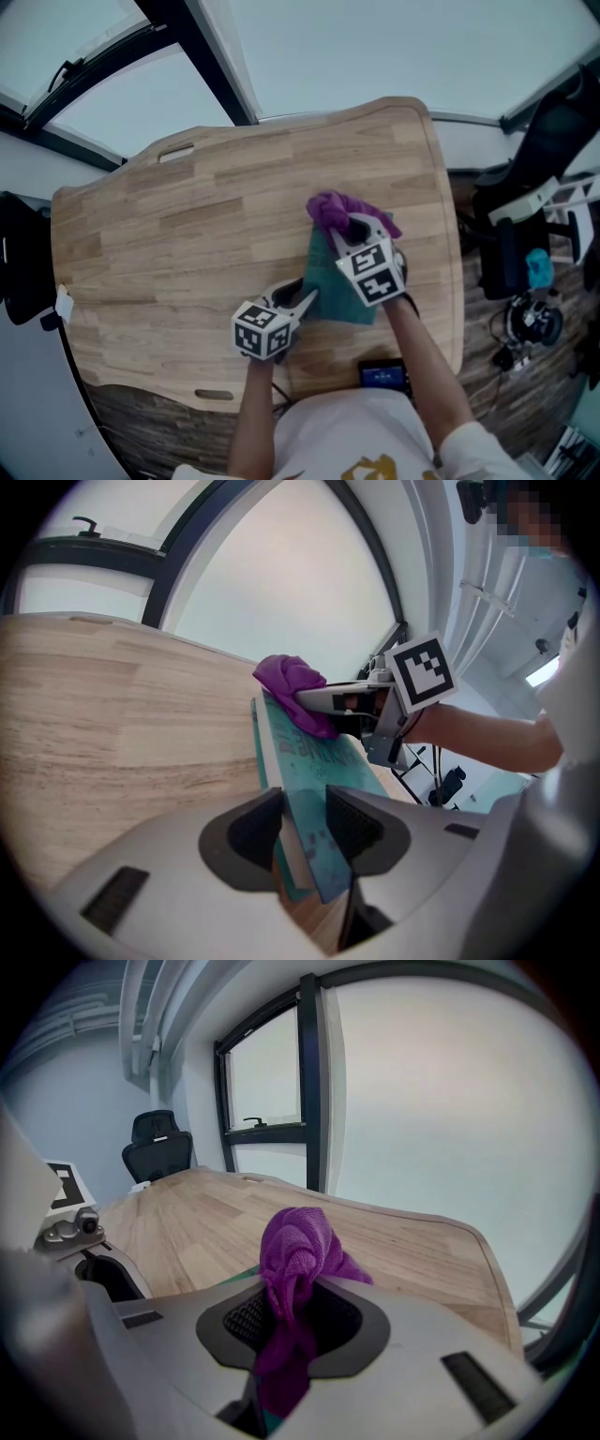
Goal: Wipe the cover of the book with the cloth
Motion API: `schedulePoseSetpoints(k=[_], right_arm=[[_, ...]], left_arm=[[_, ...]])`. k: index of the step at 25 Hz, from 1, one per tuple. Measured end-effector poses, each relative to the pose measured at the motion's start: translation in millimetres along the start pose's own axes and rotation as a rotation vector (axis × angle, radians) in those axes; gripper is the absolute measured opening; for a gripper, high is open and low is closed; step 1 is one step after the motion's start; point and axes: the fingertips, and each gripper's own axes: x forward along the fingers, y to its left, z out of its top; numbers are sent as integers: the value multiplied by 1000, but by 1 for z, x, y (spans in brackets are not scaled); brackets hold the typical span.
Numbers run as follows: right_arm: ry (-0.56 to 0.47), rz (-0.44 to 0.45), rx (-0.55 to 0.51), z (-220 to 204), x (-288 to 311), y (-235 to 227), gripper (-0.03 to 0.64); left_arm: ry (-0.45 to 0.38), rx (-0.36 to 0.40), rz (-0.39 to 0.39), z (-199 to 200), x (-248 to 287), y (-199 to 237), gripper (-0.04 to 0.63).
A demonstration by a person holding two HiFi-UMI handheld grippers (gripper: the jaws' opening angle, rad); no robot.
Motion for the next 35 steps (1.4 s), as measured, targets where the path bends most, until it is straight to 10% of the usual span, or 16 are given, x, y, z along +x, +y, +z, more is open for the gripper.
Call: schedulePoseSetpoints(k=[35], right_arm=[[9,79,-1,-38,-27,54,74]], left_arm=[[-8,2,10,-1,2,4,150]])
